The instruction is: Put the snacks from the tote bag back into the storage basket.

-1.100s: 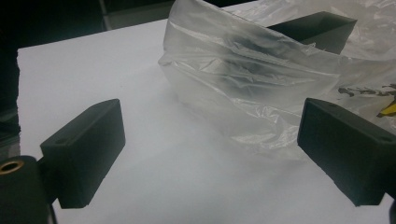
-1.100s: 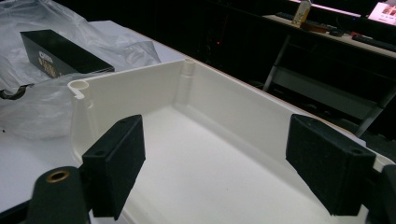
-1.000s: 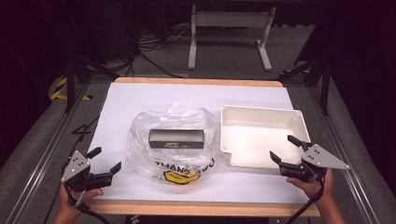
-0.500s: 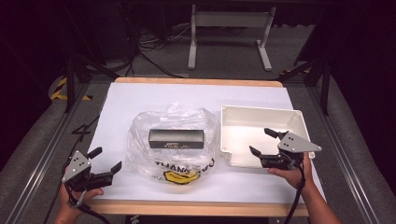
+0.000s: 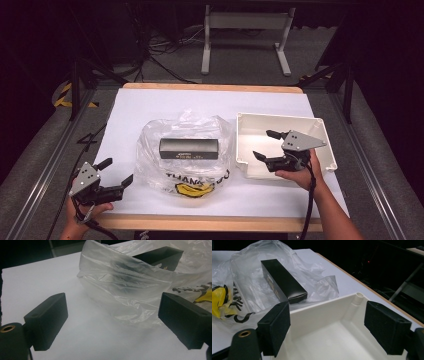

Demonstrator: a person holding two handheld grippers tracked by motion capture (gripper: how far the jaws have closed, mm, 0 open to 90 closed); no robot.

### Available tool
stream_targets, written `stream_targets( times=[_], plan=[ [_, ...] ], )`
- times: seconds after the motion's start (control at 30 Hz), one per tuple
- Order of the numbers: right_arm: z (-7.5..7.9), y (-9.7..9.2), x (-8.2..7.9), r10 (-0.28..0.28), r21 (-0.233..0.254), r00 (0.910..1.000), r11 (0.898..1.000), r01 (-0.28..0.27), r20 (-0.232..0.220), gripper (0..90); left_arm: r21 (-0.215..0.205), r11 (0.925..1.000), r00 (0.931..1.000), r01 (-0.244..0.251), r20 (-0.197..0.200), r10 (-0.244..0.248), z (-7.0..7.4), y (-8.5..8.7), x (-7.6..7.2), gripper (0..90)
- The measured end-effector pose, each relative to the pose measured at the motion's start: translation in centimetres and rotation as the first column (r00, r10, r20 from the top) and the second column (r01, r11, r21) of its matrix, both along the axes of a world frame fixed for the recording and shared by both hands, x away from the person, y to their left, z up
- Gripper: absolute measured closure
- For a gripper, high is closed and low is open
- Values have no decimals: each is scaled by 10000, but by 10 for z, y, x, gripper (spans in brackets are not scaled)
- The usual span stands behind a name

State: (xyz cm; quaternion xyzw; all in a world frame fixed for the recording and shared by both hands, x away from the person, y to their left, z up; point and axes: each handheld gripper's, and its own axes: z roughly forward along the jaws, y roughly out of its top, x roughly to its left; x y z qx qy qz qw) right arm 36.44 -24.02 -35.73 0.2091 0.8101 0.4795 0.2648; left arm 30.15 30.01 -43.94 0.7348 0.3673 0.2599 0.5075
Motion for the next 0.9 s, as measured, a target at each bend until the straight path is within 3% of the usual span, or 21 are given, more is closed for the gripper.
stream_targets(
  times=[0.17,0.27,0.4,0.63,0.9],
  plan=[
    [8,17,11,622,-336,9980,9975,-626,-112,239,6,10000,10000,9,-20,-9,0,0,-1,99],
    [13,27,19,1116,-632,9929,9915,-1140,-402,250,8,10000,10000,38,-30,-38,0,0,-1,99],
    [15,41,26,1577,-1235,9846,9783,-1662,-755,250,4,9999,9999,103,-103,-103,0,0,-1,96],
    [15,63,39,2115,-1731,9715,9582,-2277,-1075,257,128,9998,9997,179,-153,-177,1,-2,-3,96],
    [12,89,52,2753,-2343,9489,9228,-3058,-1540,271,112,9998,9998,160,-96,-159,1,-2,-5,96]
  ],
)
